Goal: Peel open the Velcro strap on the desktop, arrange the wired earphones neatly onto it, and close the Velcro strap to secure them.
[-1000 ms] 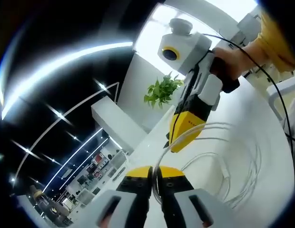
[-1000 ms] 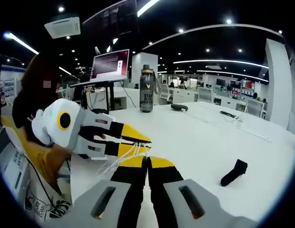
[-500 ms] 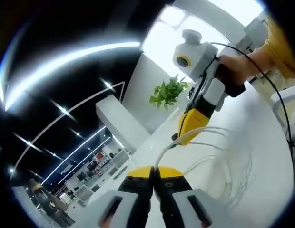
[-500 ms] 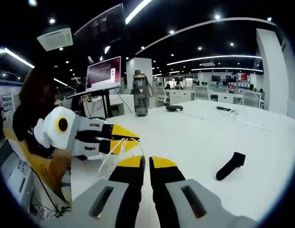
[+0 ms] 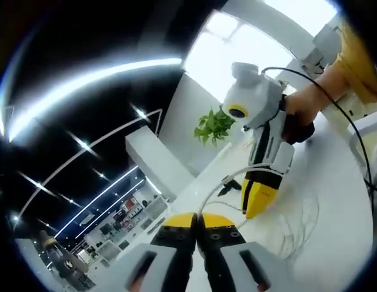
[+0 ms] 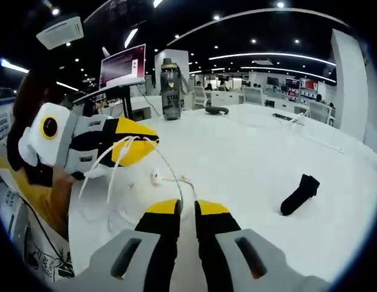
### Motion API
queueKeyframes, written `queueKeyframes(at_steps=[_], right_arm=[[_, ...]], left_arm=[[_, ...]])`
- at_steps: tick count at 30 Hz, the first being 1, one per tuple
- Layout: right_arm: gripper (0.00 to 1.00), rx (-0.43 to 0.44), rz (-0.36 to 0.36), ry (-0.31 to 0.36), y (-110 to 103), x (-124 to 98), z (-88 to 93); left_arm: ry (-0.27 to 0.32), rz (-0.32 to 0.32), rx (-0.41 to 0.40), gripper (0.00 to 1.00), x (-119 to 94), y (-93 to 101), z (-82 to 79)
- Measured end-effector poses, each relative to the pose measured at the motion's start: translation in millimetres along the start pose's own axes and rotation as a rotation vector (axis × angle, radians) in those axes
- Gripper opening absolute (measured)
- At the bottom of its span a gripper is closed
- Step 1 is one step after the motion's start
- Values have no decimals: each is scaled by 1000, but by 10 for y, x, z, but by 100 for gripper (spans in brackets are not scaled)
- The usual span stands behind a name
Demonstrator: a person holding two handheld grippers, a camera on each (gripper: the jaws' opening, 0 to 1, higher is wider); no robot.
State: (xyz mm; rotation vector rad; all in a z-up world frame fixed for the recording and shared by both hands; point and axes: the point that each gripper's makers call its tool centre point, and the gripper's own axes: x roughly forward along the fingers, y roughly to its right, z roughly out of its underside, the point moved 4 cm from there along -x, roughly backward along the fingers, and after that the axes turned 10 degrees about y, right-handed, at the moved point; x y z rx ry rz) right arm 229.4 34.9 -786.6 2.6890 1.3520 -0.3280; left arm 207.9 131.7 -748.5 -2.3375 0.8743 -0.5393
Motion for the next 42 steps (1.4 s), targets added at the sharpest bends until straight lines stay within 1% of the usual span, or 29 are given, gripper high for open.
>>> queueKeyframes(at_steps=[2, 4, 7, 11, 21, 23, 26, 30, 33, 36, 39, 42], right_arm=[[12, 8, 0, 22, 17, -32, -38], [12, 27, -7, 51, 13, -74, -81], [12, 44, -12, 73, 9, -147, -126], [12, 31, 5, 98, 39, -226, -196], [11, 40, -9, 155, -18, -328, -266], [11, 33, -4, 150, -15, -318, -259], [11, 32, 1, 115, 13, -232, -209], [11, 57, -16, 35, 25, -60, -70], [11, 56, -11, 1, 36, 14, -17], [11, 62, -2, -7, 67, 35, -18], [11, 85, -8, -23, 62, 54, -11], [11, 75, -8, -48, 49, 68, 18]], left_arm=[[2, -13, -8, 6, -7, -22, 2], [-8, -17, -26, 6, -5, -34, 29], [-21, -24, -40, 6, -7, -45, 59], [-34, -28, -48, 6, -4, -49, 82], [-65, -47, -76, 6, -11, -92, 154], [-63, -49, -79, 6, -13, -97, 151], [-27, -31, -63, 6, -5, -60, 77], [-21, -23, -18, 6, 4, -39, 52], [-14, -18, -22, 6, 2, -40, 44], [-7, -20, -31, 6, -1, -46, 36], [-7, -19, -30, 6, 0, -43, 35], [-5, -20, -28, 6, 2, -42, 29]])
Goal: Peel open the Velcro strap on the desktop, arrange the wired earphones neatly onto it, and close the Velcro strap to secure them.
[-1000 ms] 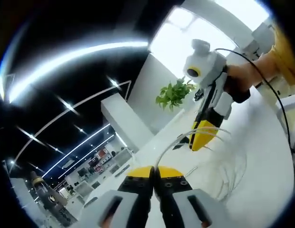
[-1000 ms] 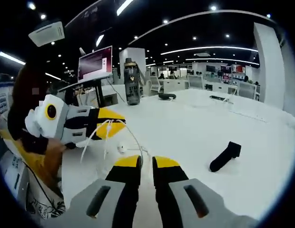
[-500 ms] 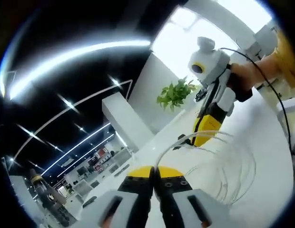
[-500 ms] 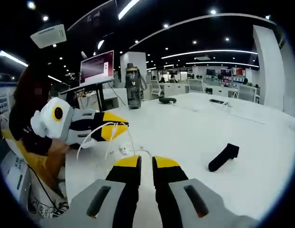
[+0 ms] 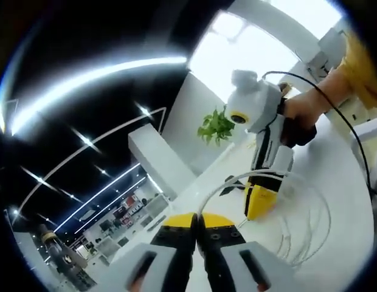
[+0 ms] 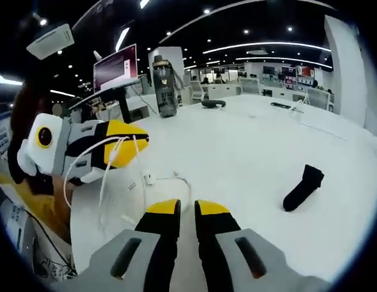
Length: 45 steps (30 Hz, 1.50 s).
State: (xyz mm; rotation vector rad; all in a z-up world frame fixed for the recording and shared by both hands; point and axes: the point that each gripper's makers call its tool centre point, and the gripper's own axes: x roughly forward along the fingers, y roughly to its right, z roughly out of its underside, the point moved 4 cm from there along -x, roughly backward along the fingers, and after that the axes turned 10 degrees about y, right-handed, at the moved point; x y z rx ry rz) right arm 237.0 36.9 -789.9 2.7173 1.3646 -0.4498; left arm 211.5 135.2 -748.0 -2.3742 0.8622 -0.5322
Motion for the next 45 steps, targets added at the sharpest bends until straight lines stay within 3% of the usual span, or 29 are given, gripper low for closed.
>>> queueKeyframes(at_steps=[11, 24, 27, 37, 41, 45], right_arm=[[4, -127, 32, -41, -22, 23, -3], [3, -151, 41, -13, -3, -49, -89], [7, -104, 23, -14, -32, -45, -73], [10, -105, 41, -84, -98, 32, -15], [5, -194, 48, -131, -150, 43, -13], [4, -223, 54, -165, -171, 60, -23]], left_arm=[[3, 11, 4, 6, 15, 27, -10], [-4, 18, 17, 6, 21, 40, -2], [-4, 18, 15, 6, 20, 39, -1], [-6, 19, 18, 6, 14, 38, 2], [-10, 21, 18, 6, 14, 42, 8], [-9, 22, 17, 6, 12, 45, 7]])
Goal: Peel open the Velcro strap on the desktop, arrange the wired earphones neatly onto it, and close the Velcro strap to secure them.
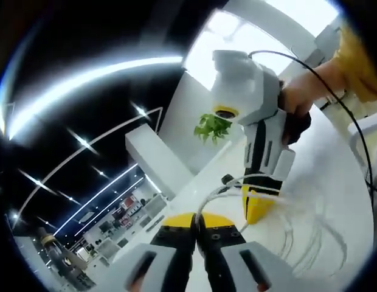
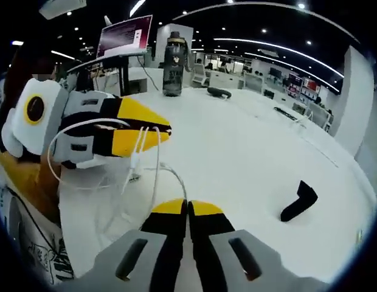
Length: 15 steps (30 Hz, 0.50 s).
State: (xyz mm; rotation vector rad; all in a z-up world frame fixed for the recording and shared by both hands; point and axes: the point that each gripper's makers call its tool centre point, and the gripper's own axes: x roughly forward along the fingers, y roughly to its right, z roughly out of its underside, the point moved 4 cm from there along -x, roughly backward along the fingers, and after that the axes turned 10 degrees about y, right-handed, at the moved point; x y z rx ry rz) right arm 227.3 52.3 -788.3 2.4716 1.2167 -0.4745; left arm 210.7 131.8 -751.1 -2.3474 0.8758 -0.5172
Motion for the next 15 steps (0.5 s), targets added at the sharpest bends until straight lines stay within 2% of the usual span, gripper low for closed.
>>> queueKeyframes(at_steps=[5, 10, 15], right_arm=[[3, -16, 0, -33, 6, -8, -2], [3, -26, 10, 5, 27, -26, 7], [2, -86, 69, 59, 80, -108, -94]], left_arm=[[1, 2, 0, 6, -1, 7, -2], [-9, 9, 14, 6, 8, 21, 11], [-9, 11, 26, 6, 11, 30, 8]])
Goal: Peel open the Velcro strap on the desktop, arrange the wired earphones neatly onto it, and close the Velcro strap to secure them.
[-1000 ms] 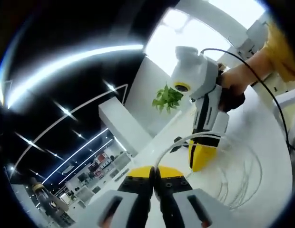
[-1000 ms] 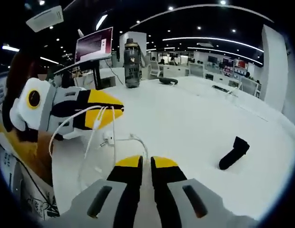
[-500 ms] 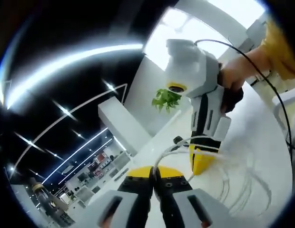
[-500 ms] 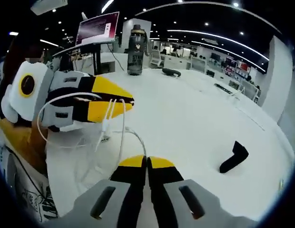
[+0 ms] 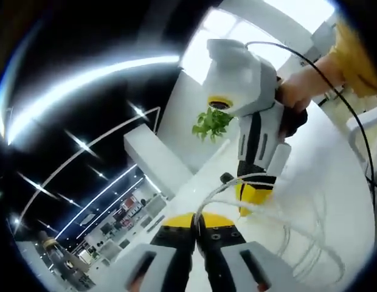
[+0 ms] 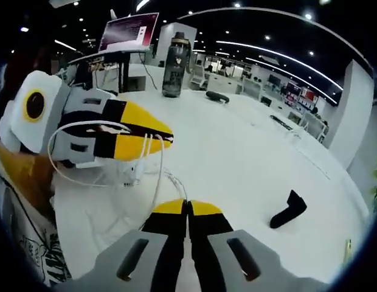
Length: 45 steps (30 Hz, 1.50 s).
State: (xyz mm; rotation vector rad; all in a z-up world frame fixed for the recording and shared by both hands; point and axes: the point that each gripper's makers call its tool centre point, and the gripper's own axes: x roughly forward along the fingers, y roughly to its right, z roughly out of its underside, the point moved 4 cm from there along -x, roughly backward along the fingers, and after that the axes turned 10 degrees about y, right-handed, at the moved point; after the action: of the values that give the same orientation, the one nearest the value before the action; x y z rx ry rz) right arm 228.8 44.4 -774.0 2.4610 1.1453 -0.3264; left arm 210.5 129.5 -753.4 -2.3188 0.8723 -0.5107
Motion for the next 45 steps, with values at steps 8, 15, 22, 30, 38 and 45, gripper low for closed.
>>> queueKeyframes(at_steps=[8, 15, 22, 30, 38, 45], right_arm=[[2, -63, 67, 91, 33, -142, -202], [2, -79, 76, 152, -12, -222, -334], [2, -110, 37, 193, -160, -257, -450], [3, -57, -28, 223, -233, -241, -481], [8, 33, -62, 261, -189, -264, -440], [9, 170, -61, 325, -97, -404, -450]], left_arm=[[10, 18, 14, 7, 4, 41, -17], [-4, 30, 31, 8, 10, 61, 6], [-7, 29, 38, 8, 11, 58, 9], [-2, 22, 52, 7, 1, 40, -10], [-1, 21, 67, 7, 5, 36, -23], [2, 6, 45, 7, -1, 2, -22]])
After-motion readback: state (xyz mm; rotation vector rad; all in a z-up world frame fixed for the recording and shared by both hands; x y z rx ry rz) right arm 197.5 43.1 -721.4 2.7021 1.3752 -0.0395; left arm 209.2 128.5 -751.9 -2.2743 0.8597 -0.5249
